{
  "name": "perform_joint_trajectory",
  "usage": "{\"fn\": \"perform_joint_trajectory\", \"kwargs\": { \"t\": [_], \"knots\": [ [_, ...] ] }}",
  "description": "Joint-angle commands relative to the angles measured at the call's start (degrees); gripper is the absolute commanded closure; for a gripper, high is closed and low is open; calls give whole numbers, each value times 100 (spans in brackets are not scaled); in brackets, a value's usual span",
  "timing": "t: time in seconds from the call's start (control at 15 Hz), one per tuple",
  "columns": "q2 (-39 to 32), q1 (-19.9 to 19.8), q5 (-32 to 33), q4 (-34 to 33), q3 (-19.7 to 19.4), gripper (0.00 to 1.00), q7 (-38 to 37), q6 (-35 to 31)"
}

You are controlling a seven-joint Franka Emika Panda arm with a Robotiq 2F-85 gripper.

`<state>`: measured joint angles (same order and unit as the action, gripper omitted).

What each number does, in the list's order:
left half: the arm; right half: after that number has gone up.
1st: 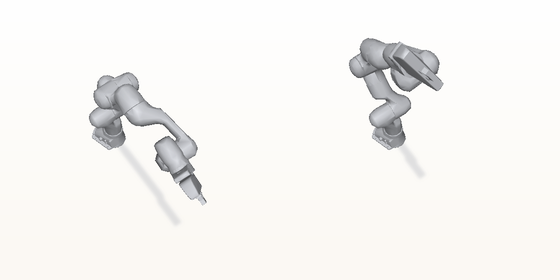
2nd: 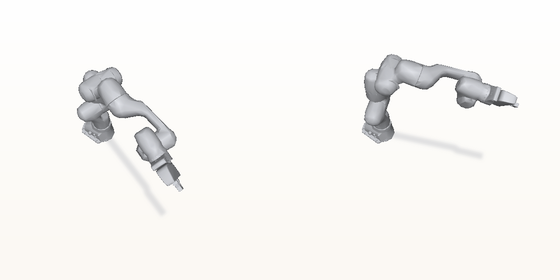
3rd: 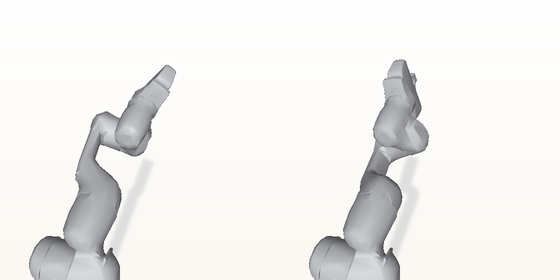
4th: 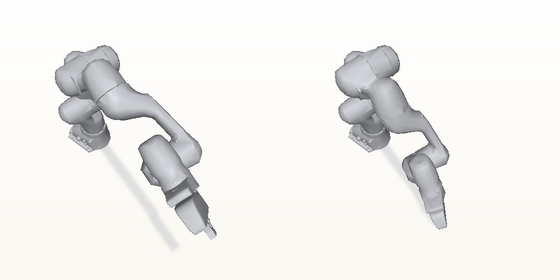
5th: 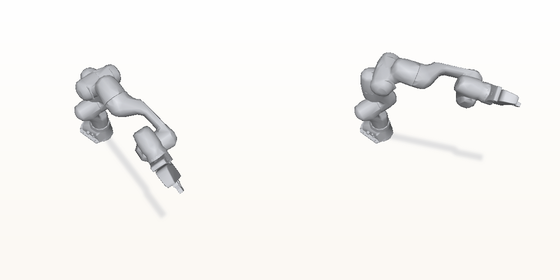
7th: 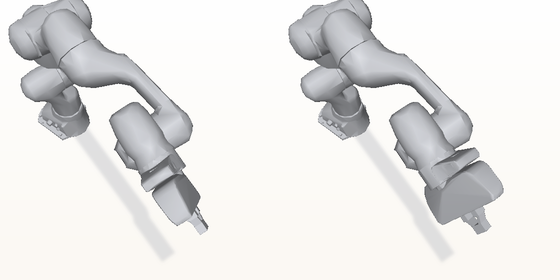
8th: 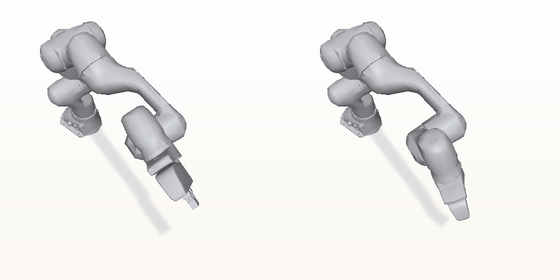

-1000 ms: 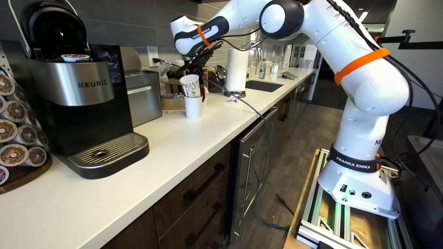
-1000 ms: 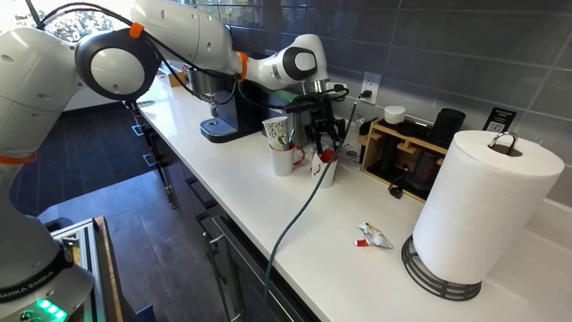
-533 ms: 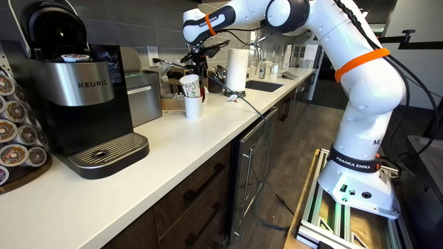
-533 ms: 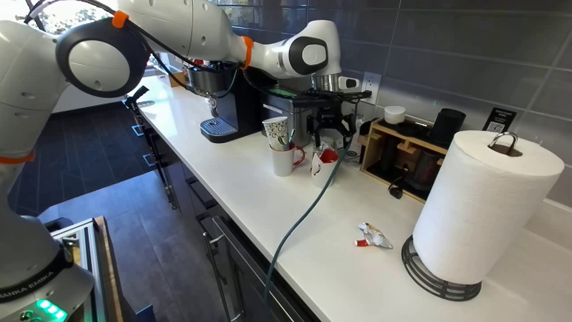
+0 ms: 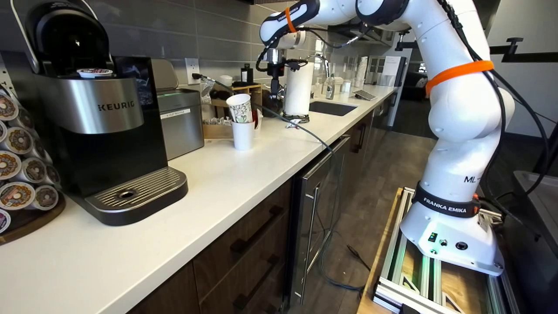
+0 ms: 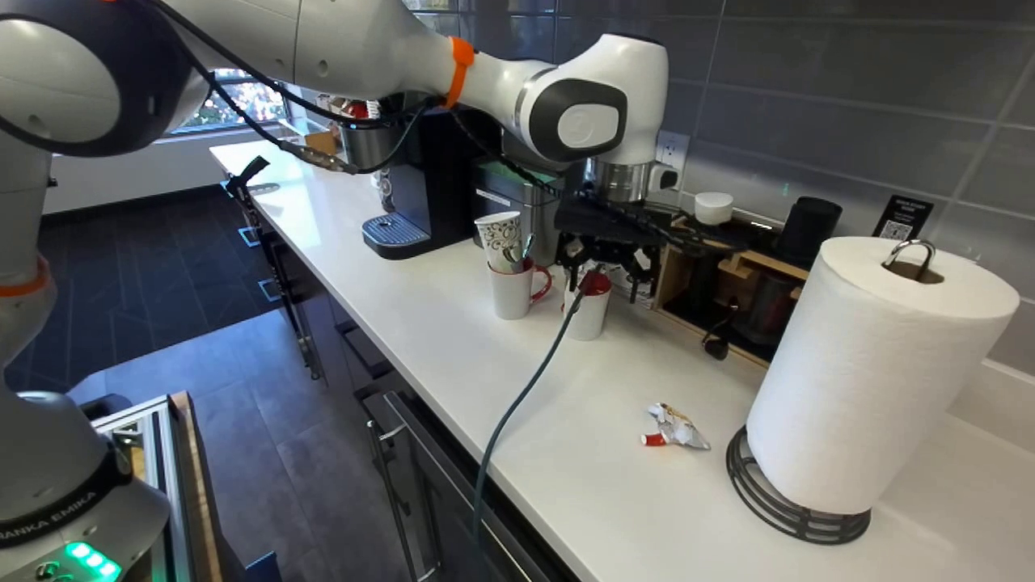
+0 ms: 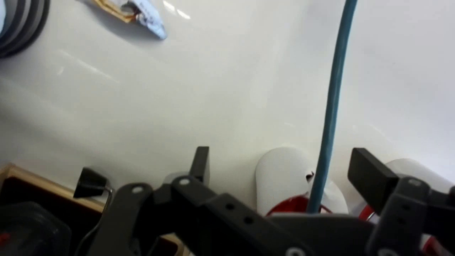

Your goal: Place one red piece inside the broken mug.

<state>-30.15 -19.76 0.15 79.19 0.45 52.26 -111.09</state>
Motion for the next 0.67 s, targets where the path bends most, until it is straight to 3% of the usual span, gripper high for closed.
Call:
{"fn": "perform_joint_trajectory", "kwargs": {
  "t": [0.0,0.33,0.6],
  "knots": [
    [647,-372,-848,1169,-79,0,381,-238],
    [1468,-508,-1622,2508,-581,0,-123,-280],
    [2193,-516,-1650,3601,-1167,0,-640,-478]
  ]
}}
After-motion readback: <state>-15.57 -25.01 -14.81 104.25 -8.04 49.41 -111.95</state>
